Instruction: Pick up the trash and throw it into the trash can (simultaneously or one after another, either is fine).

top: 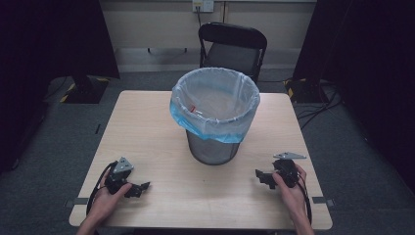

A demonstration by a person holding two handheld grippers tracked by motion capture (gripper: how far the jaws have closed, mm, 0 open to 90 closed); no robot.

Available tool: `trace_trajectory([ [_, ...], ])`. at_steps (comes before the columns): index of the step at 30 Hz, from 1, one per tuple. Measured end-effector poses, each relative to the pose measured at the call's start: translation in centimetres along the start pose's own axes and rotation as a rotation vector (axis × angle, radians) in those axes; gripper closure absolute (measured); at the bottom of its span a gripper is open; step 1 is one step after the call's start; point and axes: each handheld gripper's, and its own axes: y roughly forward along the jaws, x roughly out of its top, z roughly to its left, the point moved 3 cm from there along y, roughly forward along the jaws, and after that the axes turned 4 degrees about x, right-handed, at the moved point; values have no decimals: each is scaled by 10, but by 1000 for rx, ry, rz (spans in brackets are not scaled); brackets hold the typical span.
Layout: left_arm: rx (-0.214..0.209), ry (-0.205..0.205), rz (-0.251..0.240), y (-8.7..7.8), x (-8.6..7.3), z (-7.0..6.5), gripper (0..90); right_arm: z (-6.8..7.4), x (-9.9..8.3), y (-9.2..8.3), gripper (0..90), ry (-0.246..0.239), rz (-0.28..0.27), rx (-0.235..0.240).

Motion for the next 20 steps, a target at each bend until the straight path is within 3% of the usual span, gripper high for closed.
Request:
trace_trajectory([
  [9,1,-1,-1,0,0,0,3,3,-7,13,134,-14,42,-17],
  [15,0,-1,0,0,0,0,4,5,-10,18,125,-67,6,-83],
  [20,1,-1,0,0,0,0,3,4,-13,20,113,-77,-40,-77],
])
